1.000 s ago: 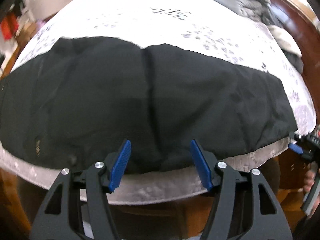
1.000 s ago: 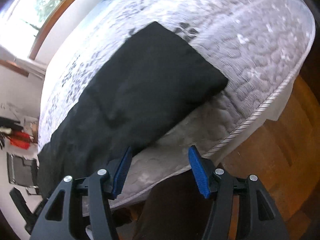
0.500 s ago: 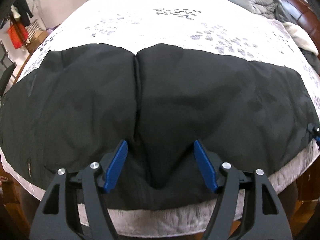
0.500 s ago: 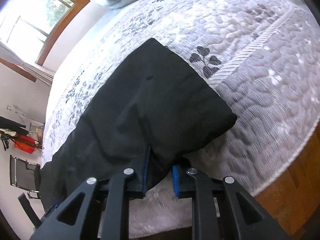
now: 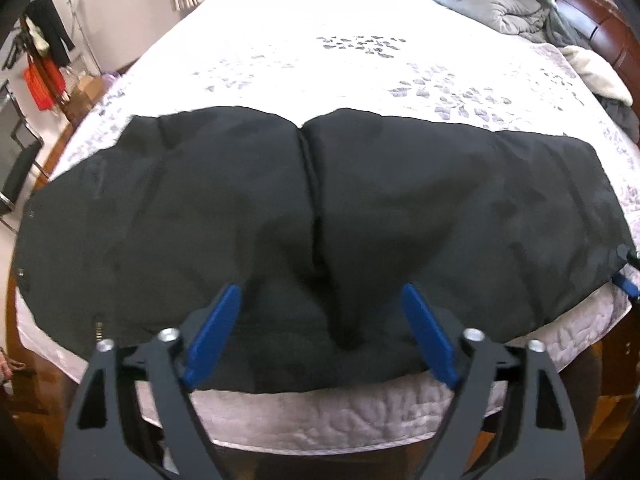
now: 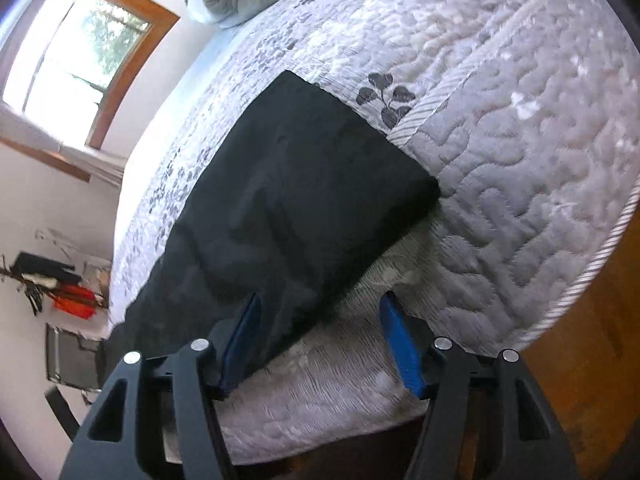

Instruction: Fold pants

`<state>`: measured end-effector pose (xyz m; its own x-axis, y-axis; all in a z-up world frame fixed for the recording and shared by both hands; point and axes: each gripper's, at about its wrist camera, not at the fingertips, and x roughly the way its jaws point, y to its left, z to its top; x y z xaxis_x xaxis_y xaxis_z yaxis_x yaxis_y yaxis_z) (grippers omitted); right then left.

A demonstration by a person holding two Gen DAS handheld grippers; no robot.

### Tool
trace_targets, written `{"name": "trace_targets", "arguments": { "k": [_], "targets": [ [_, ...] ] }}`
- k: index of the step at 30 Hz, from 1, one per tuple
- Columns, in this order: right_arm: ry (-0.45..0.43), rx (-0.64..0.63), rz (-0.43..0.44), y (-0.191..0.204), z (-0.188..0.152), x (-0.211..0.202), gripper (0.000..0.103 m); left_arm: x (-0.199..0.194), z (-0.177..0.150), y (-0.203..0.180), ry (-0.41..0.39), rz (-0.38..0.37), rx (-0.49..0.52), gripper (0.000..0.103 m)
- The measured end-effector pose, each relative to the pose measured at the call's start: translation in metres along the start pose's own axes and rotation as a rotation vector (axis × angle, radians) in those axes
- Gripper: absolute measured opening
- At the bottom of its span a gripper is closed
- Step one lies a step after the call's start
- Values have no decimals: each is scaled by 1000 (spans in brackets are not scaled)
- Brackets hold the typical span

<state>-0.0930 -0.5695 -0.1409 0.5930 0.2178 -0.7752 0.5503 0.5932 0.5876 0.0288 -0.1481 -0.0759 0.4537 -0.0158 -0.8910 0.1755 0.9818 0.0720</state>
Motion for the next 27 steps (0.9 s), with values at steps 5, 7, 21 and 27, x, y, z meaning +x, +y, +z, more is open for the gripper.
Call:
{"name": "trace_targets", "arguments": {
  "k": [5, 7, 21, 27],
  "targets": [
    [-19, -36, -62, 16, 10, 17, 61, -1, 1, -4, 34, -5, 10, 91],
    [-16, -61, -110, 24, 14, 23, 53, 4, 5, -5, 73, -30, -15, 91],
    [-114, -354, -357, 100, 3, 10, 7, 3, 12, 7, 71, 9, -96, 91],
    [-231, -579, -388, 169, -14, -17, 7, -7, 13, 44, 64, 20, -181, 91]
  ]
}}
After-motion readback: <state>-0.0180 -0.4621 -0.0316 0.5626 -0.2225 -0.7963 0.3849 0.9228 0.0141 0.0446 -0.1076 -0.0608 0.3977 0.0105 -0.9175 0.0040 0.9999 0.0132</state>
